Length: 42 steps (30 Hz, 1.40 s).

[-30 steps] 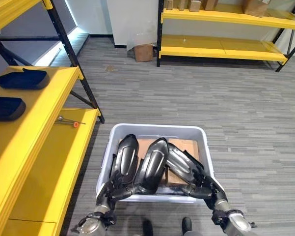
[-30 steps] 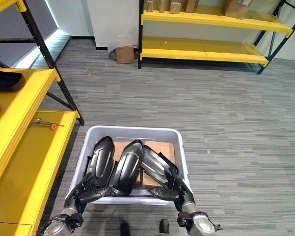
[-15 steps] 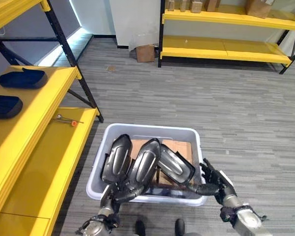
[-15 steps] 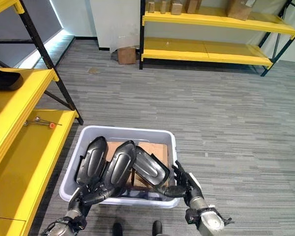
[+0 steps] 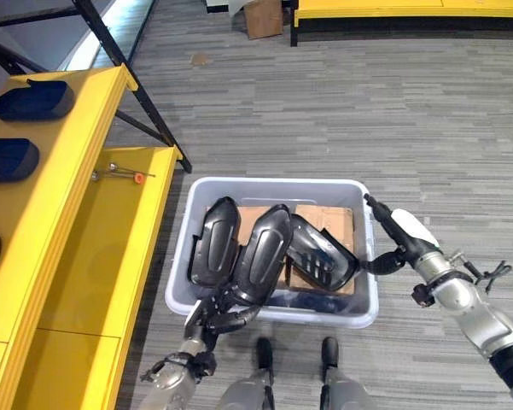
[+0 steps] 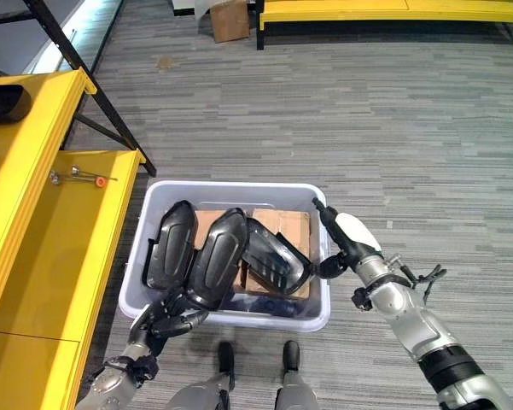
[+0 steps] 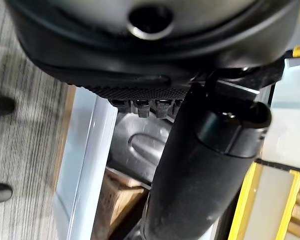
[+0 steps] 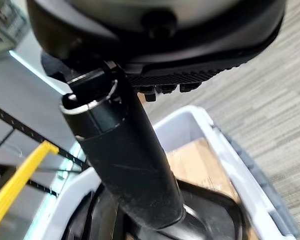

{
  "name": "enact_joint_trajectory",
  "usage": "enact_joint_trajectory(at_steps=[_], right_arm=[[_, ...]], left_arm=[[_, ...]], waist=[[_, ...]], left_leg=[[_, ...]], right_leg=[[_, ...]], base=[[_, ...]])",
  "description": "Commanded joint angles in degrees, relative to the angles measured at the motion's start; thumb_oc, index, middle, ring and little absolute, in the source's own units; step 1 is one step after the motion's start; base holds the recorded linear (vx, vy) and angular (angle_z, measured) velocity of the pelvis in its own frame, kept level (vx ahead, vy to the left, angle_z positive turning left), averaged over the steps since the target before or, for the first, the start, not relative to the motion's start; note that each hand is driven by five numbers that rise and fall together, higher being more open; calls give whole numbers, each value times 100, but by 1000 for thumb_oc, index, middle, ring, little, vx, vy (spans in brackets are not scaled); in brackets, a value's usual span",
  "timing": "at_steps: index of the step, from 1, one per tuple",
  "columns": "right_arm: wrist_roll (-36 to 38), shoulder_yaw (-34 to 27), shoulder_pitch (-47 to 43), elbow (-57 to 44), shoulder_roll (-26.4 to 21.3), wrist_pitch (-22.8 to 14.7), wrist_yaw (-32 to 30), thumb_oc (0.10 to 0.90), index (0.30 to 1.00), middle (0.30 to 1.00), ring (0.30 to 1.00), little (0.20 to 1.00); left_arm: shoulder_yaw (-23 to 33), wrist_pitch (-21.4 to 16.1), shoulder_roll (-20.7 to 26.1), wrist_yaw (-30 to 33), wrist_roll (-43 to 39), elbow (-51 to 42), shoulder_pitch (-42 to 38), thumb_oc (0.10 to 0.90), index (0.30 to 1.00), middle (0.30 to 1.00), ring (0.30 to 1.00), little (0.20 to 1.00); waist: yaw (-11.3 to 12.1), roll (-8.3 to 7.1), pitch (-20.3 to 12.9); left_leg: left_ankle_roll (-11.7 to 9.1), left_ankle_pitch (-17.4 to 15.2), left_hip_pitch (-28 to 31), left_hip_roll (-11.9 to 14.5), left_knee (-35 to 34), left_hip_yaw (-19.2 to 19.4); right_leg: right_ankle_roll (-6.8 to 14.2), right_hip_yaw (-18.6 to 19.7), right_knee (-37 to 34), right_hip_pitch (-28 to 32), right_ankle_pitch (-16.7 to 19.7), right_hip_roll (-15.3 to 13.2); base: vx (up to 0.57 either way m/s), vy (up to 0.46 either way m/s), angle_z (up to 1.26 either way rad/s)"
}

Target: Move parts from the plastic box to the shelf.

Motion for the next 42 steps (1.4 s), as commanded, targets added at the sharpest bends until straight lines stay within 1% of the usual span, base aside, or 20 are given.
enact_joint_trajectory(at_steps=[1,2,3,4,7,10,14,19,23,26,31,37,42], right_arm=[[-1810,373,-1023,-307,-376,-40,-231,900,1000,1000,1000,1000],[-2887,771,-1360,-332,-675,21,-235,900,1000,1000,1000,1000],[-2905,831,-1421,-298,-664,24,-253,900,1000,1000,1000,1000],[-3685,1293,-1761,-298,-851,-3,-80,900,1000,1000,1000,1000],[-3807,1457,-1883,-397,-845,-32,27,900,1000,1000,1000,1000],[-4009,1685,-2014,-392,-904,-45,44,900,1000,1000,1000,1000],[-4236,1899,-2138,-401,-864,2,72,900,1000,1000,1000,1000],[-4418,2062,-2220,-391,-853,37,46,900,1000,1000,1000,1000],[-4488,2254,-2302,-262,-688,80,70,900,1000,1000,1000,1000],[-4405,2175,-2248,-308,-647,115,63,900,1000,1000,1000,1000],[-4160,1961,-2231,-234,-439,268,-87,900,1000,1000,1000,1000],[-4025,1813,-2234,-383,-325,315,-176,900,1000,1000,1000,1000],[-3974,1829,-2323,-394,-228,335,-220,900,1000,1000,1000,1000]], left_arm=[[161,-415,230,-33,-149,-538,-423,900,1000,1000,1000,1000],[132,-396,270,-11,-62,-561,-486,900,1000,1000,1000,1000],[156,-395,245,-8,-57,-559,-488,900,1000,1000,1000,1000],[118,-361,282,20,46,-537,-549,900,1000,1000,1000,1000],[140,-361,245,57,112,-488,-602,900,1000,1000,1000,1000],[71,-365,215,86,140,-421,-679,900,1000,1000,1000,1000],[-10,-381,224,190,179,-484,-809,900,1000,1000,1000,1000],[-64,-397,212,257,166,-478,-889,900,1000,1000,1000,1000],[-103,-411,191,307,128,-435,-988,900,1000,1000,1000,1000],[-98,-410,156,354,132,-403,-1010,900,1000,1000,1000,1000],[-131,-421,138,416,101,-454,-1026,900,1000,1000,1000,1000],[-127,-438,114,468,68,-490,-1040,900,1000,1000,1000,1000],[-126,-441,121,494,91,-511,-1041,900,1000,1000,1000,1000]], waist=[[187,-353,31],[207,-330,90],[180,-316,94],[201,-300,145],[150,-283,188],[154,-288,211],[144,-282,272],[131,-277,324],[134,-280,353],[115,-281,374],[111,-262,434],[122,-257,466],[154,-255,482]], left_leg=[[-548,-88,291,698,-21,214],[-571,-68,235,705,-21,224],[-571,-69,229,708,-21,226],[-597,-50,185,719,-21,240],[-607,-35,146,728,-21,251],[-619,-18,105,747,-21,263],[-639,-2,53,768,-21,259],[-644,-1,18,774,-21,257],[-649,0,-2,787,-21,262],[-644,-4,-8,789,-21,262],[-641,-12,-24,783,-21,285],[-642,-22,-63,763,-21,271],[-640,-29,-87,757,-21,240]], right_leg=[[392,40,207,-5,-61,-540],[393,47,213,-70,-58,-549],[393,50,222,-81,-61,-546],[393,51,225,-138,-50,-551],[391,69,225,-199,-37,-530],[386,80,220,-241,-44,-509],[374,75,226,-297,-63,-482],[365,85,235,-350,-64,-466],[357,89,234,-381,-68,-449],[352,88,248,-403,-80,-444],[347,77,242,-429,-79,-438],[349,54,208,-428,-67,-446],[353,30,205,-441,-64,-452]], base=[[-78,7,-21],[-50,8,-10],[-56,-1,-2],[-26,-6,4],[-17,-8,-2],[-12,-35,2],[-4,-8,0],[0,0,0],[0,0,0],[0,0,0],[0,0,0],[0,0,0],[0,0,0]])
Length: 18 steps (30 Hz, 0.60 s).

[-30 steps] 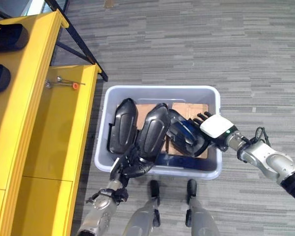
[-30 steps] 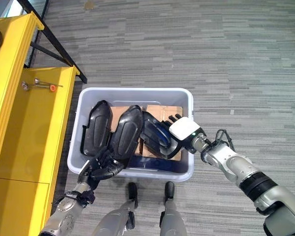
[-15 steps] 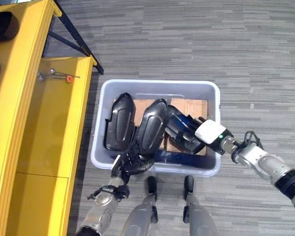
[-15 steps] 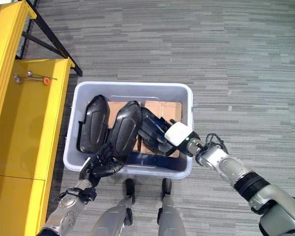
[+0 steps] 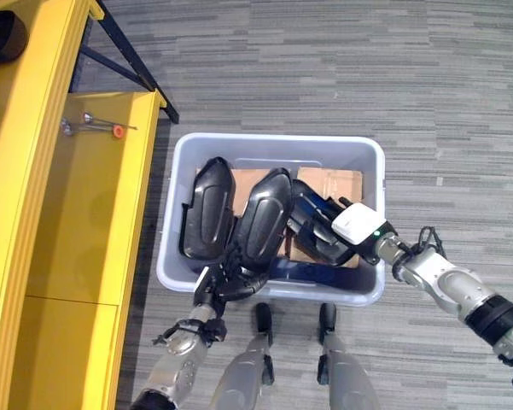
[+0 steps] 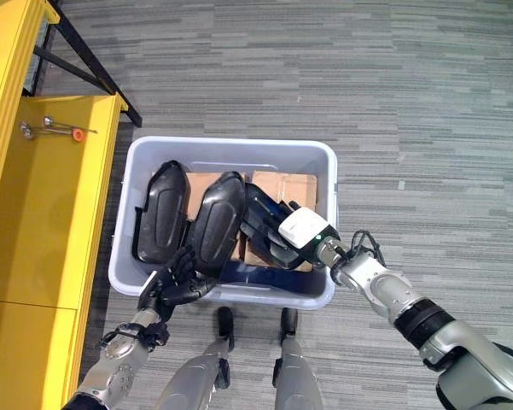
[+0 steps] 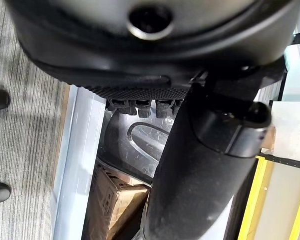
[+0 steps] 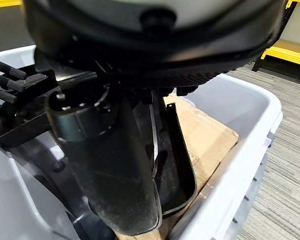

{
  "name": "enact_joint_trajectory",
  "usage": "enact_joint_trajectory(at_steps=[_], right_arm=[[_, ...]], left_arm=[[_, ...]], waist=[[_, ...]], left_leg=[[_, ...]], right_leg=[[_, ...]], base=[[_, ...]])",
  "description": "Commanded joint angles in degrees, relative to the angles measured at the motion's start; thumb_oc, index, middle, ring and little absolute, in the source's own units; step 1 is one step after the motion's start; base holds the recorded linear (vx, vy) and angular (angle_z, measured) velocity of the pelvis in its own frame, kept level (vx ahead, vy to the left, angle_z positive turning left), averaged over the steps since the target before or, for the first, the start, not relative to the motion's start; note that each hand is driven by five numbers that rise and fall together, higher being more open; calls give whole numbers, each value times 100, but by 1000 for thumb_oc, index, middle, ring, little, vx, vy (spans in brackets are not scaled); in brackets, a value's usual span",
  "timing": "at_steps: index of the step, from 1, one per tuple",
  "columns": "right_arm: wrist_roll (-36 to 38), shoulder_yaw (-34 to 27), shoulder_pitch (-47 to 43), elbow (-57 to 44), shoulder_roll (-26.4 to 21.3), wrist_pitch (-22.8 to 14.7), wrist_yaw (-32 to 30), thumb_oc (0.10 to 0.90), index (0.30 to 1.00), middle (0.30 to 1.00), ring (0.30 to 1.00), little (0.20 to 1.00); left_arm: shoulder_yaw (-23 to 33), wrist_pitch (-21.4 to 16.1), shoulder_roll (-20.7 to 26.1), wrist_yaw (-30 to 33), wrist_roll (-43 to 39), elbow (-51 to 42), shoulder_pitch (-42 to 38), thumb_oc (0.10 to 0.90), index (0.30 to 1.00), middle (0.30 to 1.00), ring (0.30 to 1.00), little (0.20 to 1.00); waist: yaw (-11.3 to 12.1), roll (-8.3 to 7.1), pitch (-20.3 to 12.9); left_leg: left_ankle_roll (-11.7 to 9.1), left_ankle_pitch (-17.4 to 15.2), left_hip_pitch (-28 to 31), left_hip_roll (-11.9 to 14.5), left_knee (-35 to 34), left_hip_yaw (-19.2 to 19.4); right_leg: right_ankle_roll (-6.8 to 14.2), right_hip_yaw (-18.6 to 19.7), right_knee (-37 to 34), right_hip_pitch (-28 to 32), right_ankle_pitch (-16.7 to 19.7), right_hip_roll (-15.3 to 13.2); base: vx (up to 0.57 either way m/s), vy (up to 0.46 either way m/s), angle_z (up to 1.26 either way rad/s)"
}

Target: Move parts from the plastic box to the shelf.

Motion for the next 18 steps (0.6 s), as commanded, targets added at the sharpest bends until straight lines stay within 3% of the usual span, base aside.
enact_joint_trajectory(at_steps=[1,18], right_arm=[[362,-43,-787,-419,-13,87,-444,900,1000,1000,1000,1000],[430,21,-989,225,87,314,-630,900,1000,1000,1000,1000]], left_arm=[[30,-452,124,55,41,-476,-153,900,1000,1000,1000,1000],[71,-534,145,206,-10,-533,-240,900,1000,1000,1000,1000]], waist=[[40,-208,-146],[104,-132,214]], left_leg=[[-629,-125,349,748,-21,164],[-594,-22,-4,685,-14,142]], right_leg=[[361,-25,199,6,-191,-465],[331,-5,520,-459,-258,-522]], base=[[0,0,0],[-14,1,1]])
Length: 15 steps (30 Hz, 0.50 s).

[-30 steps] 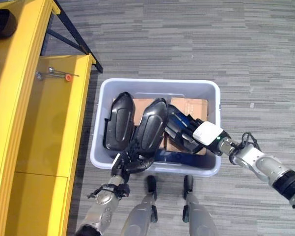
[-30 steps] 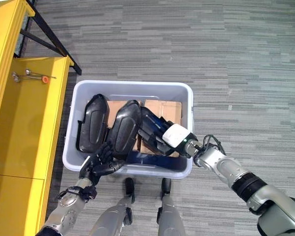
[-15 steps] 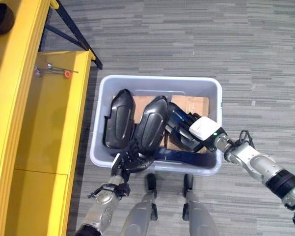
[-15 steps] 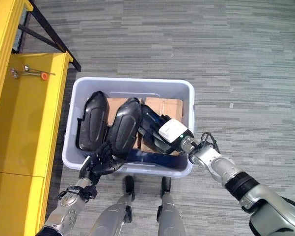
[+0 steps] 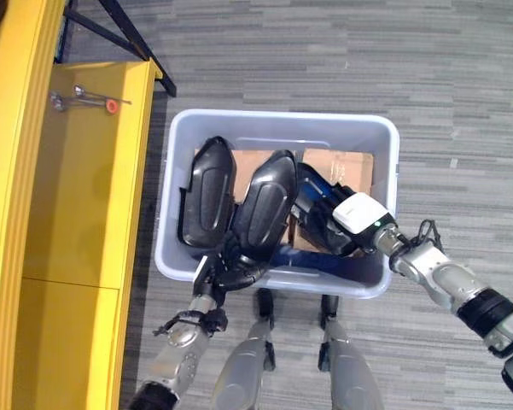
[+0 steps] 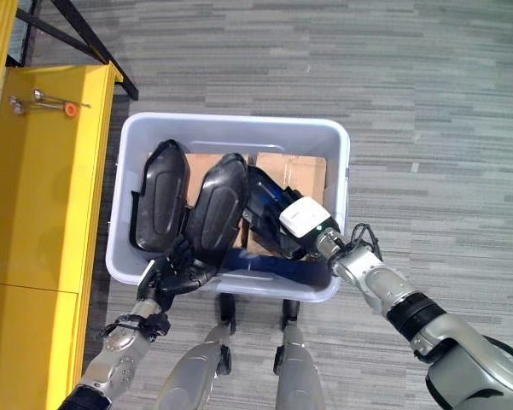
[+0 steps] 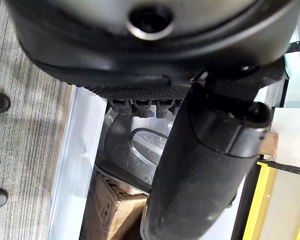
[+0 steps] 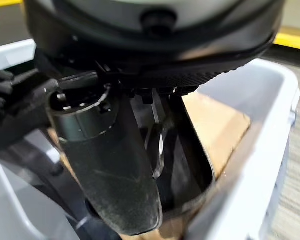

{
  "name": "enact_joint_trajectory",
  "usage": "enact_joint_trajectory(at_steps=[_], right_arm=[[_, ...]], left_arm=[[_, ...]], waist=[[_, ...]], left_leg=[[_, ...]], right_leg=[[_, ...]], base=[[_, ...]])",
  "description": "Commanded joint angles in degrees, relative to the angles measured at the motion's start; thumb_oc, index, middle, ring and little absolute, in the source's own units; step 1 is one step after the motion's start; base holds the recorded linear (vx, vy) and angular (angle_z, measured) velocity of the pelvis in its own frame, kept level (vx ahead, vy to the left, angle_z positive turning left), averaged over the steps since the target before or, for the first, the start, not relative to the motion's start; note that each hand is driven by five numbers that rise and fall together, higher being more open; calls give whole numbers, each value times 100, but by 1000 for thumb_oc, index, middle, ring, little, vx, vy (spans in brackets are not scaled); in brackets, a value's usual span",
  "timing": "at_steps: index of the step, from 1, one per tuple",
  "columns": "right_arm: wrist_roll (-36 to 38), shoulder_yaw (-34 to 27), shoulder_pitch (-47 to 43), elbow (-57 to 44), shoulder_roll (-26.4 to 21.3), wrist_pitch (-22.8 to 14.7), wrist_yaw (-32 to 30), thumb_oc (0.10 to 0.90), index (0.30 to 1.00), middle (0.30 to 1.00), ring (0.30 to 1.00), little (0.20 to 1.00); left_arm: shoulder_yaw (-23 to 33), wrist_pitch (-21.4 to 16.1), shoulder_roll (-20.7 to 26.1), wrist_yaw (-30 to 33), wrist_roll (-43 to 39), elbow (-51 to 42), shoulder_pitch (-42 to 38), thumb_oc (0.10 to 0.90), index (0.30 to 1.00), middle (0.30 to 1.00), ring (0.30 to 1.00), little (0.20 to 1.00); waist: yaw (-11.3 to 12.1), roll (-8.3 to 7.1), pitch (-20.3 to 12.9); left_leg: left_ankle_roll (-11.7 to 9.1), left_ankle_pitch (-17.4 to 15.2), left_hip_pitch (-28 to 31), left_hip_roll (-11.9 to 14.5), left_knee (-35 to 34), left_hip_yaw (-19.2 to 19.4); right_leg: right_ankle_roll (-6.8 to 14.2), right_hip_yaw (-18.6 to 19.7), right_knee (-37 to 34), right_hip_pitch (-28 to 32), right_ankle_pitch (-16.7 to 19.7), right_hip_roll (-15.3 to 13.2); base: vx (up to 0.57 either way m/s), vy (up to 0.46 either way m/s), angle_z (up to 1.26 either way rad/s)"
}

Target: Move parts from the plastic box to the shelf.

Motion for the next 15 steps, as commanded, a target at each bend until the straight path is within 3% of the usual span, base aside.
enact_joint_trajectory(at_steps=[1,15], right_arm=[[204,20,-671,-251,-112,38,-403,900,1000,1000,1000,1000],[214,338,-1255,202,-302,122,-611,900,1000,1000,1000,1000]], left_arm=[[49,-355,141,59,-8,-316,9,900,1000,1000,1000,1000],[31,-480,270,219,-97,-526,-215,900,1000,1000,1000,1000]], waist=[[82,-242,-190],[132,-110,230]], left_leg=[[-568,-87,302,687,-16,228],[-593,-205,-698,689,816,106]], right_leg=[[347,68,521,-183,-285,-523],[254,207,1649,-1302,-595,-468]], base=[[-35,-7,-1],[-60,-39,1]])
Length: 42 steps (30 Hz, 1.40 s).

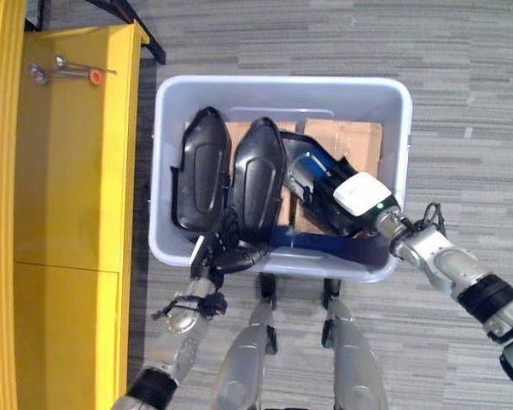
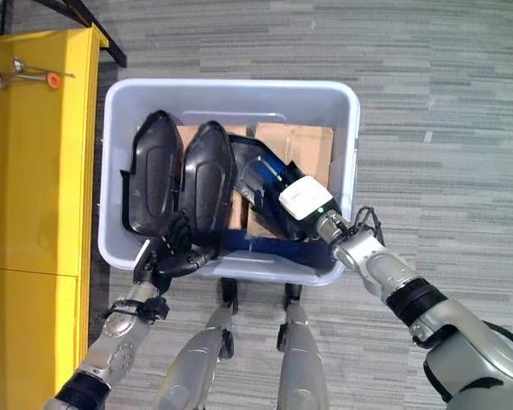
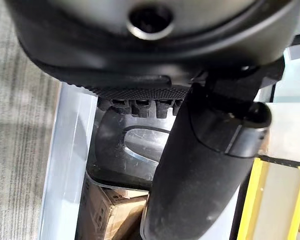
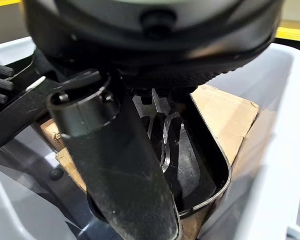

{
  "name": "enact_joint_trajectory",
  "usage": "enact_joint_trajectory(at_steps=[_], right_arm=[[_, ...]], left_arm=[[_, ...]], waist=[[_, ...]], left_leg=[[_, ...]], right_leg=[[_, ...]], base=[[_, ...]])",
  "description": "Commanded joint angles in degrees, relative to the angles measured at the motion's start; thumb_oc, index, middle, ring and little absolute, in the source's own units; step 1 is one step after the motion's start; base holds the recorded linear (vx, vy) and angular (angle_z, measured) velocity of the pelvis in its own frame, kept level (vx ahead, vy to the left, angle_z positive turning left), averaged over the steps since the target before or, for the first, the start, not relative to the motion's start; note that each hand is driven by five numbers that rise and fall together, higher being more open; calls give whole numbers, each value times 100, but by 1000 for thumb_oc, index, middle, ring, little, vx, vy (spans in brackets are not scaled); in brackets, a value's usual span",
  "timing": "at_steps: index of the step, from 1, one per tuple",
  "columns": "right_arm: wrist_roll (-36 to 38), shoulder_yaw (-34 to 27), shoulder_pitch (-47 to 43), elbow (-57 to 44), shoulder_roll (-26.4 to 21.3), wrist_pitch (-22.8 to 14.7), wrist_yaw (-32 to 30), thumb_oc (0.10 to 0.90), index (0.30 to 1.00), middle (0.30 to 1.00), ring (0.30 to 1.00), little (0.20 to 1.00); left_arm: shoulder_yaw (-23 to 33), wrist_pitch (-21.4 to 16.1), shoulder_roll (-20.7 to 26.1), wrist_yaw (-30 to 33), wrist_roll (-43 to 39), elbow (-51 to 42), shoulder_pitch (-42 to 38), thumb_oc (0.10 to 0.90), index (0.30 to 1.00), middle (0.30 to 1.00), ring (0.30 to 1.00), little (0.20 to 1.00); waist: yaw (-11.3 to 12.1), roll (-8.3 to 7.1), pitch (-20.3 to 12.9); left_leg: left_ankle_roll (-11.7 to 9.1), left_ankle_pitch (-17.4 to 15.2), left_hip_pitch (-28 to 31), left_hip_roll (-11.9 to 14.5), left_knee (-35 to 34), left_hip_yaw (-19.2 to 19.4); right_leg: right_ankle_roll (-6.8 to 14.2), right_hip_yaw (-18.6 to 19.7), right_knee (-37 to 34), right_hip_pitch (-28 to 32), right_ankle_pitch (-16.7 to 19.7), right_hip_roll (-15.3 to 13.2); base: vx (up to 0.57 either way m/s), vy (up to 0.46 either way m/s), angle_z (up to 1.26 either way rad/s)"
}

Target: Move parts from the plastic box to the shelf.

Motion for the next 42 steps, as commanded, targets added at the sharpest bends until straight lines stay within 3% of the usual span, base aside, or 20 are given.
enact_joint_trajectory(at_steps=[1,7,14,15,16,17,18,28,42], right_arm=[[108,331,-697,216,-249,124,-406,900,1000,1000,1000,1000],[165,443,-962,512,-155,201,-519,900,1000,1000,1000,1000],[113,538,-714,948,295,289,-537,900,1000,1000,1000,1000],[52,603,-662,1133,420,302,-481,710,734,734,734,734],[52,611,-668,1149,431,301,-489,480,413,413,413,413],[60,622,-627,1221,481,312,-483,480,413,413,413,413],[76,641,-596,1280,530,301,-485,400,300,300,300,300],[141,649,-304,1487,600,246,-535,400,300,300,300,300],[473,257,127,743,405,190,-599,400,300,300,300,300]], left_arm=[[39,-230,60,117,-70,-448,329,900,1000,1000,1000,1000],[-24,-226,24,150,-122,-477,280,900,1000,1000,1000,1000],[-78,-238,-64,208,-107,-462,200,900,1000,1000,1000,1000],[-89,-233,-80,206,-101,-447,170,900,1000,1000,1000,1000],[-86,-233,-80,206,-101,-446,172,900,1000,1000,1000,1000],[-110,-238,-94,211,-102,-449,163,900,1000,1000,1000,1000],[-114,-243,-94,205,-105,-454,150,900,1000,1000,1000,1000],[-181,-269,-101,171,-109,-413,118,900,1000,1000,1000,1000],[-156,-185,-44,168,-56,-308,129,900,1000,1000,1000,1000]], waist=[[144,-177,69],[165,-110,70],[197,-39,70],[206,-24,70],[202,-26,70],[205,-20,70],[207,-18,70],[212,3,70],[175,-208,-24]], left_leg=[[-582,-437,-81,704,688,107],[-606,-379,-398,743,744,35],[-590,-334,-514,729,656,5],[-583,-333,-499,720,622,6],[-582,-332,-496,720,619,5],[-576,-336,-485,715,607,8],[-568,-339,-465,712,595,9],[-522,-385,-244,647,483,-8],[-504,-443,574,653,206,-51]], right_leg=[[262,98,-9,39,50,-330],[230,87,294,-399,-56,-301],[201,31,410,-626,-103,-299],[200,24,412,-622,-105,-306],[200,23,412,-621,-106,-306],[201,19,413,-618,-105,-313],[203,21,404,-602,-109,-316],[239,-16,316,-398,-109,-350],[279,-91,-43,520,-84,-372]], base=[[-32,-55,9],[-16,-47,7],[4,-22,8],[0,0,0],[0,0,0],[0,0,0],[0,0,0],[6,4,0],[34,16,5]])
